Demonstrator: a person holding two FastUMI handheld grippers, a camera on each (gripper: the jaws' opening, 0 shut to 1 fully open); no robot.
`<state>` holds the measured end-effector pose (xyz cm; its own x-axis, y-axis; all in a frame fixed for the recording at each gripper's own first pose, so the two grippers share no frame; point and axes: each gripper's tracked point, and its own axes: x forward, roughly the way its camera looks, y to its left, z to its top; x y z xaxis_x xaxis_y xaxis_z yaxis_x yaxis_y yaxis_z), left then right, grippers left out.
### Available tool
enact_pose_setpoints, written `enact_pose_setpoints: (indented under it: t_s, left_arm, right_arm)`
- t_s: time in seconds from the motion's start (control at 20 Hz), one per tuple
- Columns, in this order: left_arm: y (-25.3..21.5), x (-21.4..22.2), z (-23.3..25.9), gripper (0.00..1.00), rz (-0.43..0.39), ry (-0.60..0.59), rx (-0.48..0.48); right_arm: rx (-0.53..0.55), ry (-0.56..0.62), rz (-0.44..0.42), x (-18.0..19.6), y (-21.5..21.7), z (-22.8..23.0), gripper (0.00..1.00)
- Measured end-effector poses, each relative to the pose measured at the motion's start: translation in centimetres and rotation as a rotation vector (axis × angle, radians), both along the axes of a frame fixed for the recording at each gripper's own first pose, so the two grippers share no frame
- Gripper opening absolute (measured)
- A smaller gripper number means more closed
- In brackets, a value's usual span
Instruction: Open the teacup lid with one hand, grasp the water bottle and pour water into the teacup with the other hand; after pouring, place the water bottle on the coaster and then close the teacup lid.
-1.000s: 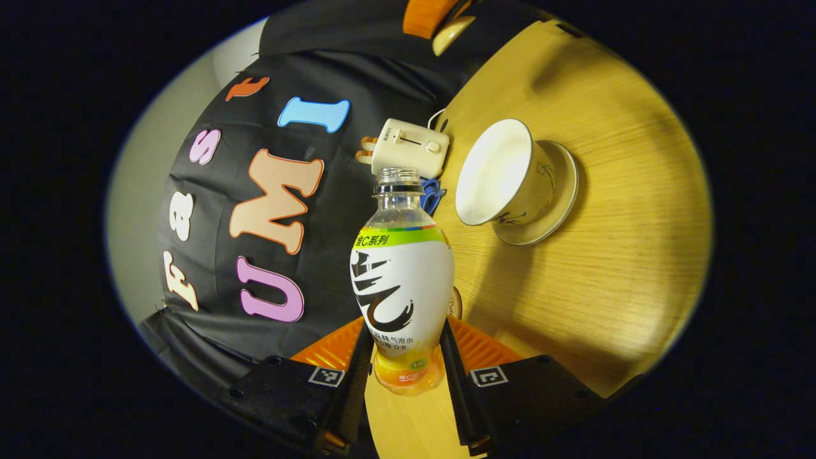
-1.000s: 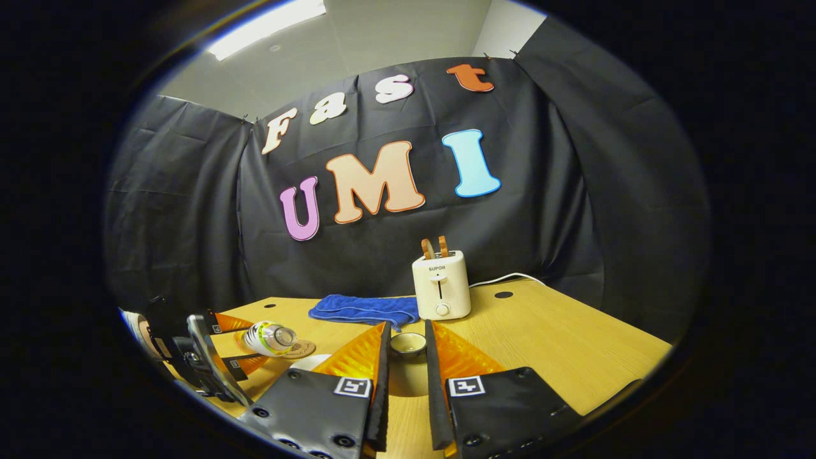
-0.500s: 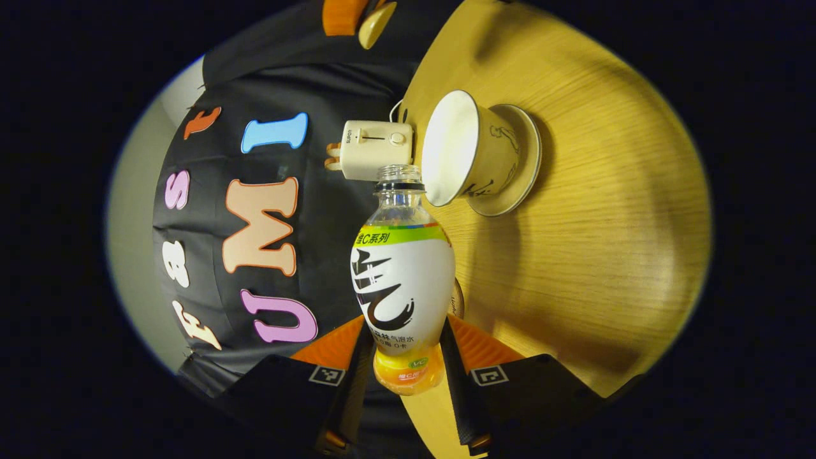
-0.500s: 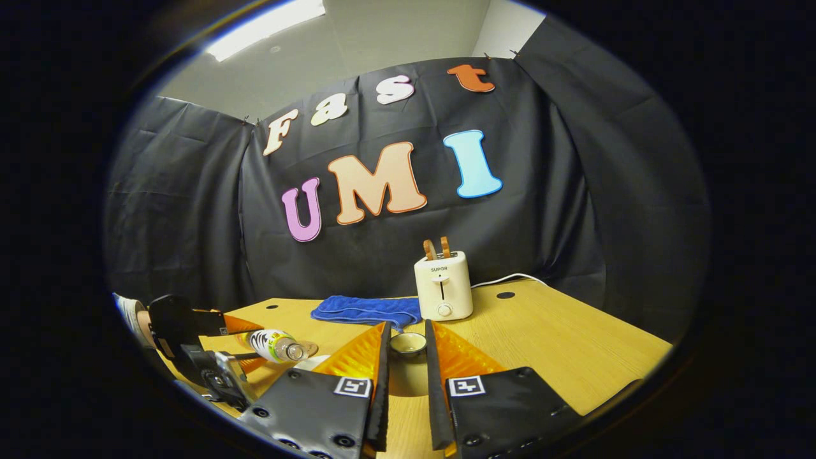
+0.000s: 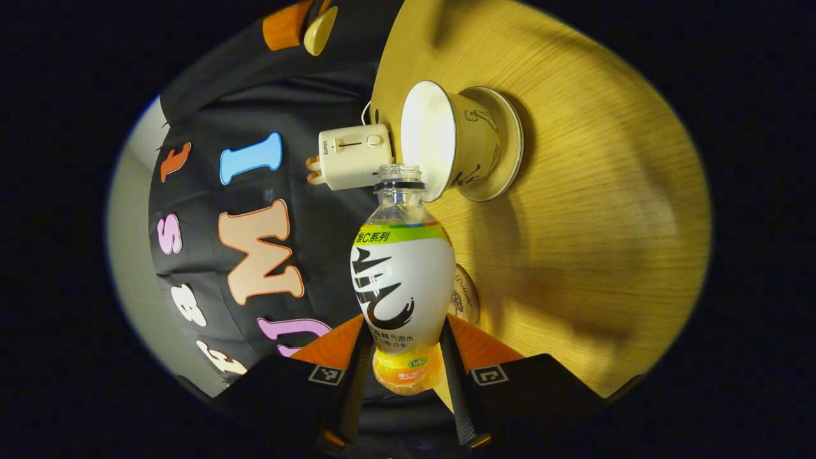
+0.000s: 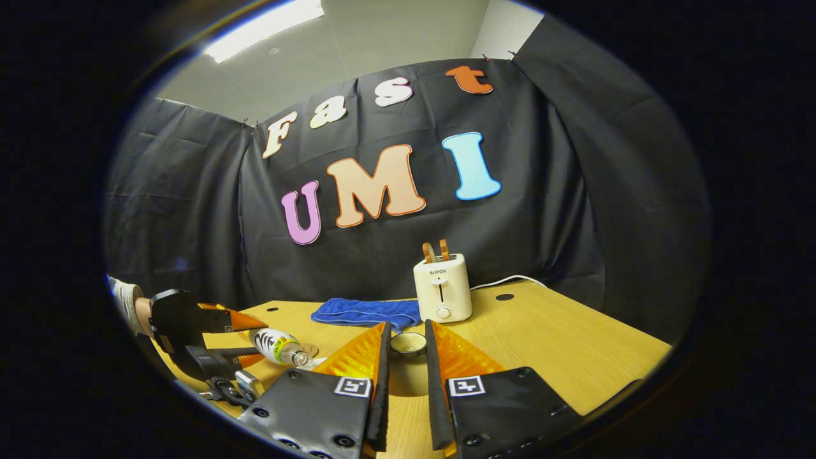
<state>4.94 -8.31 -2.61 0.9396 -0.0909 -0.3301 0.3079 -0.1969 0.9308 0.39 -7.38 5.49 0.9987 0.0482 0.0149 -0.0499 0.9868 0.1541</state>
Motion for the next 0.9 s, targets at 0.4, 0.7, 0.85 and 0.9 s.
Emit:
enact_pose_setpoints:
  t_s: [0.4, 0.7, 0.85, 0.9]
  left_arm:
    - [-0.3, 1.5, 1.7, 0.58, -0.027, -0.024, 0.136]
    - [0.0, 1.7, 2.7, 0.58, -0.033, -0.044, 0.207]
    - [0.0, 1.8, 3.3, 0.57, -0.033, -0.057, 0.235]
    - [0.0, 1.8, 3.8, 0.57, -0.034, -0.064, 0.247]
  right_arm:
    - [0.004, 0.003, 0.007, 0.1, 0.2, -0.1, 0.31]
    - [0.001, 0.019, 0.022, 0.2, 0.9, -0.6, 0.30]
    - [0.013, 0.026, 0.035, 0.2, 1.4, -1.0, 0.31]
    - [0.011, 0.031, 0.040, 0.3, 1.7, -1.1, 0.30]
